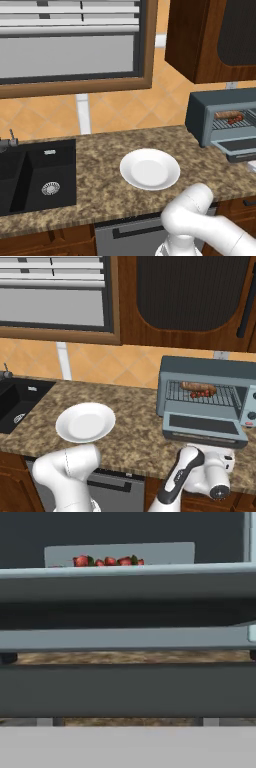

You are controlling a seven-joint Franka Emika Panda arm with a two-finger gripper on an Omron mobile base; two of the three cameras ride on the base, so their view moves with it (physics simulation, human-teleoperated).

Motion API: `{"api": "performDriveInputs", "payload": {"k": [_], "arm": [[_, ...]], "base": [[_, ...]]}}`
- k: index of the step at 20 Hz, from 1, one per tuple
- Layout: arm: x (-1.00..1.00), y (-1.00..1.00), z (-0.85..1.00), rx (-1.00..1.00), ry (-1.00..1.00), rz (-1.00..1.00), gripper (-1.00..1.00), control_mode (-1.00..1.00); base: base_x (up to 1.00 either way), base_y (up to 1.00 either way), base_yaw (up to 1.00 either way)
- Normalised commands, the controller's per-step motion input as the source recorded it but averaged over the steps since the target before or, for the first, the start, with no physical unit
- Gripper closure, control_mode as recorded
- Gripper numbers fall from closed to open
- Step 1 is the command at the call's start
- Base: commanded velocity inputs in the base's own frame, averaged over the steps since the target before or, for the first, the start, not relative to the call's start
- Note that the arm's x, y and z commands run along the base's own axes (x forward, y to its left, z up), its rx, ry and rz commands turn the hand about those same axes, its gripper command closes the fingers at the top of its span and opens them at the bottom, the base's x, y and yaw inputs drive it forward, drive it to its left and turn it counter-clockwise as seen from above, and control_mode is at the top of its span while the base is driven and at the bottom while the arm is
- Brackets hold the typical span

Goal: Pick up the kebab skewer and baguette bread, and place them inside the toaster oven. Close the toaster oven door and start by setting the timer.

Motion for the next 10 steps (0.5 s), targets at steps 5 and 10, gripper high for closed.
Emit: {"api": "performDriveInputs", "payload": {"k": [5, 10], "arm": [[0.23, 0.0, 0.33, 0.03, -0.2, 0.0, -1.0, -1.0], [0.29, 0.0, 0.32, 0.03, -0.18, 0.0, -1.0, -1.0]], "base": [[0.0, 0.0, 0.0], [0.0, 0.0, 0.0]]}}
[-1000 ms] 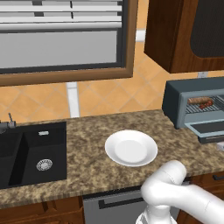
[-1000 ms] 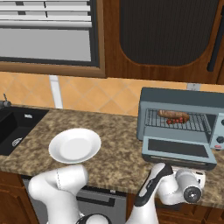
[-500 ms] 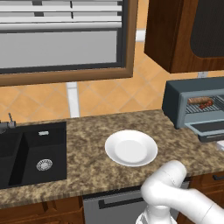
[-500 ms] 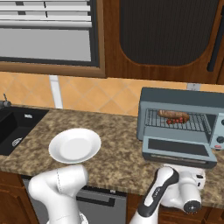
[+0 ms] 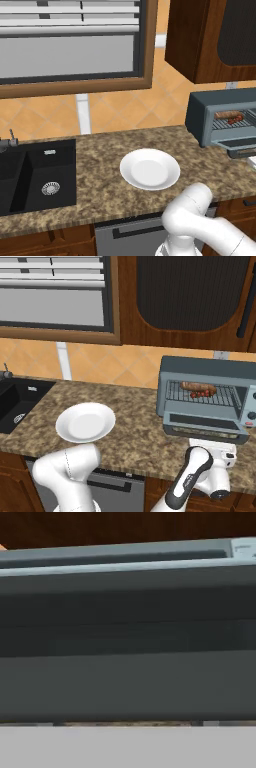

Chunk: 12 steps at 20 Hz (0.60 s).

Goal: Pick up the kebab skewer and baguette bread, and place them inside the toaster oven. Close the toaster oven door and start by setting the timer.

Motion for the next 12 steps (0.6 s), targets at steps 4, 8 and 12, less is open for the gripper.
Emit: {"api": "performDriveInputs", "payload": {"k": [4, 8, 12], "arm": [[0.34, 0.0, 0.27, 0.03, -0.17, 0.0, -1.0, -1.0], [0.34, 0.0, 0.26, 0.01, -0.13, 0.0, -1.0, -1.0], [0.35, 0.0, 0.26, 0.0, -0.1, 0.0, -1.0, -1.0]], "base": [[0.0, 0.0, 0.0], [0.0, 0.0, 0.0], [0.0, 0.0, 0.0]]}}
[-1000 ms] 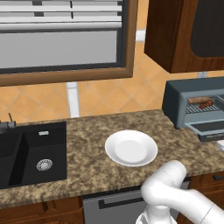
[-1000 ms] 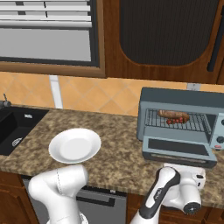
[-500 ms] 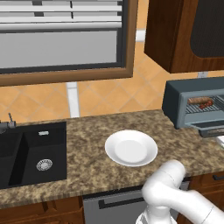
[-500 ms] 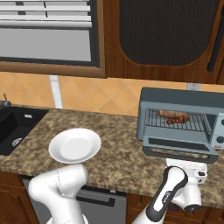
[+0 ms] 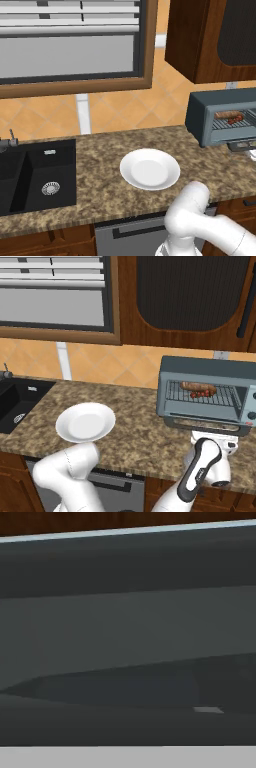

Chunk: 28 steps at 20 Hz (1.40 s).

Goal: Pick up the kebab skewer and baguette bread, and place them inside the toaster oven. Close the toaster oven door and start by setting the timer.

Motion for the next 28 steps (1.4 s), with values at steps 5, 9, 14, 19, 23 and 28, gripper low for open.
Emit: {"api": "performDriveInputs", "payload": {"k": [5, 9, 14, 19, 23, 28], "arm": [[0.34, 0.0, 0.21, 0.0, -0.07, 0.0, -1.0, -1.0], [0.35, 0.0, 0.15, 0.0, -0.05, 0.0, -1.0, -1.0], [0.35, 0.0, 0.1, 0.0, -0.03, 0.0, -1.0, -1.0], [0.32, 0.0, 0.01, 0.0, -0.02, 0.0, -1.0, -1.0], [0.3, 0.03, 0.0, 0.0, 0.0, 0.0, -1.0, -1.0], [0.29, 0.05, 0.0, 0.0, 0.0, 0.0, -1.0, -1.0]], "base": [[0.0, 0.0, 0.0], [0.0, 0.0, 0.0], [0.0, 0.0, 0.0], [0.0, 0.0, 0.0], [0.0, 0.0, 0.0], [0.0, 0.0, 0.0]]}}
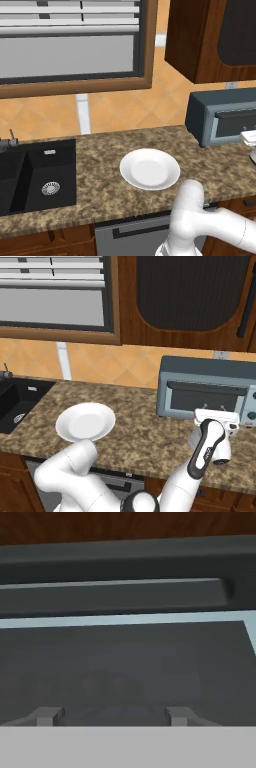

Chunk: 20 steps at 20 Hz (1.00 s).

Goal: Pick up the kebab skewer and baguette bread, and place them inside the toaster oven. Close the toaster oven door and start by setting the timer.

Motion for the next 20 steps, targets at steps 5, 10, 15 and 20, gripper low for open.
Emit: {"api": "performDriveInputs", "payload": {"k": [5, 10, 15, 20], "arm": [[0.22, 0.03, 0.0, 0.0, 0.0, 0.0, -1.0, -1.0], [-0.16, -0.03, 0.02, -0.01, 0.0, 0.0, -1.0, -1.0], [-0.48, -0.26, 0.08, 0.0, 0.0, 0.0, -1.0, -1.0], [-0.39, -0.23, 0.15, 0.0, 0.02, 0.0, -1.0, -1.0]], "base": [[0.0, 0.0, 0.0], [0.0, 0.0, 0.0], [0.0, 0.0, 0.0], [0.0, 0.0, 0.0]]}}
